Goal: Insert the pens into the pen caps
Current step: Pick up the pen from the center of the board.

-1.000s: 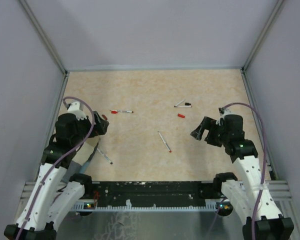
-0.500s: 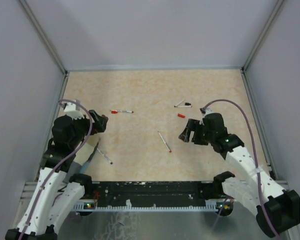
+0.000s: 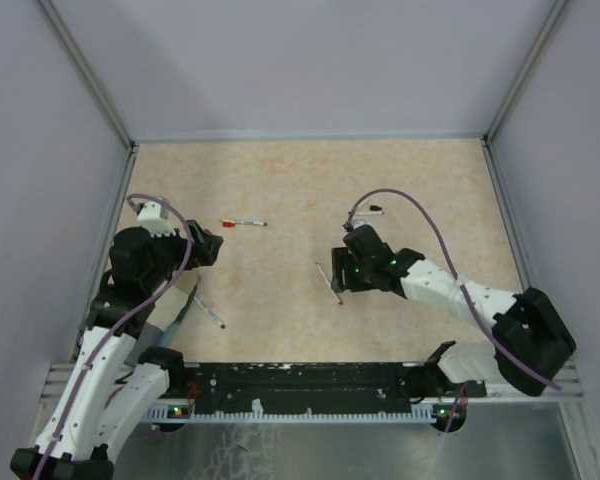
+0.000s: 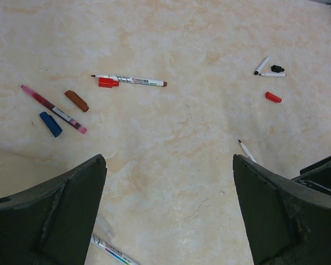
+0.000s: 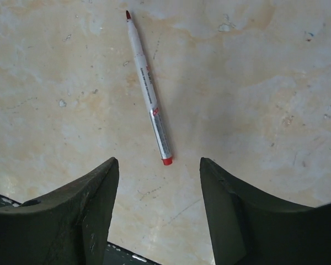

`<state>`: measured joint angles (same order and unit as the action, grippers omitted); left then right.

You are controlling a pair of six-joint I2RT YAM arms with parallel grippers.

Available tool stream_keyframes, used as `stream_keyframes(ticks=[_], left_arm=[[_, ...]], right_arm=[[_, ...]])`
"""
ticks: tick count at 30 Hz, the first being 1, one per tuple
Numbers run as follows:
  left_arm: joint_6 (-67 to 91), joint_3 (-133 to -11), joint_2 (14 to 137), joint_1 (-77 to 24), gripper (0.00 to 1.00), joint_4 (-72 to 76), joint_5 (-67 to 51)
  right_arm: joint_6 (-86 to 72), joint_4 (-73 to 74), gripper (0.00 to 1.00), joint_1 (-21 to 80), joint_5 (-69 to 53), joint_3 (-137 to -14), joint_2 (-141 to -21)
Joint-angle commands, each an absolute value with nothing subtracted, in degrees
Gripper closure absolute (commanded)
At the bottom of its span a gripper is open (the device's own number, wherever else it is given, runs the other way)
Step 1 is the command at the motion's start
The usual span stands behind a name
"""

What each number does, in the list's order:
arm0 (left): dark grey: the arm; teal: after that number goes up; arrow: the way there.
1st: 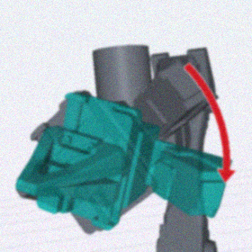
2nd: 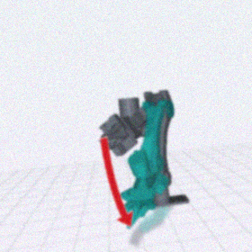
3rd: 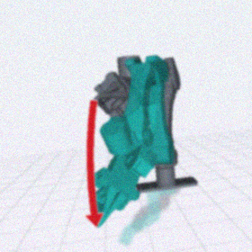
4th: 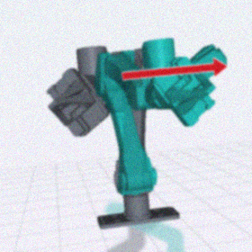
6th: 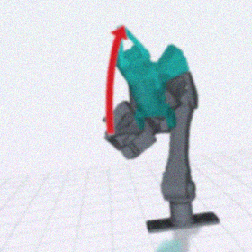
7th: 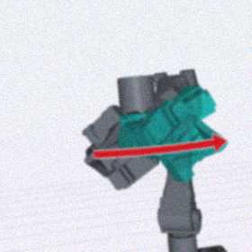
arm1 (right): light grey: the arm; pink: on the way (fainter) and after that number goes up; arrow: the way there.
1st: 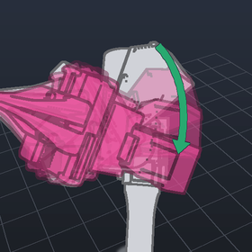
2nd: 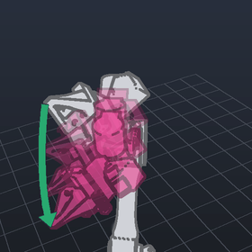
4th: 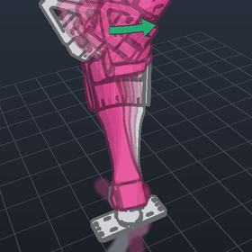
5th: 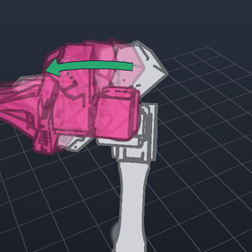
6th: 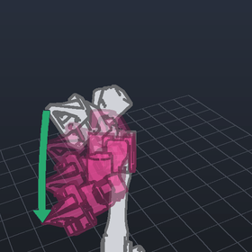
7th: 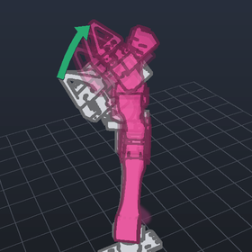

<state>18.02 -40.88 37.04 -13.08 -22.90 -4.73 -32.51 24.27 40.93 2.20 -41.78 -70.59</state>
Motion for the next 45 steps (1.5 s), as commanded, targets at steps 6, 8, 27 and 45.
stream_keyframes(ticks=[6,8,27,45], left_arm=[[17.0,-40.9,37.9,-12.7,0.00,-21.1,-6.2],[17.0,-40.9,38.0,-12.7,0.00,-21.1,-6.4],[17.0,-40.9,38.8,-12.8,0.03,-20.9,-6.8],[17.3,-40.9,40.4,-12.8,0.06,-21.3,-6.2]], right_arm=[[-28.2,23.4,0.50,48.4,10.4,-53.1,-85.0],[-27.8,24.4,0.52,49.3,11.5,-54.4,-87.0],[-28.5,26.9,0.60,50.4,13.2,-53.4,-93.3],[-31.4,28.4,0.80,52.4,15.7,-50.5,-96.0]])
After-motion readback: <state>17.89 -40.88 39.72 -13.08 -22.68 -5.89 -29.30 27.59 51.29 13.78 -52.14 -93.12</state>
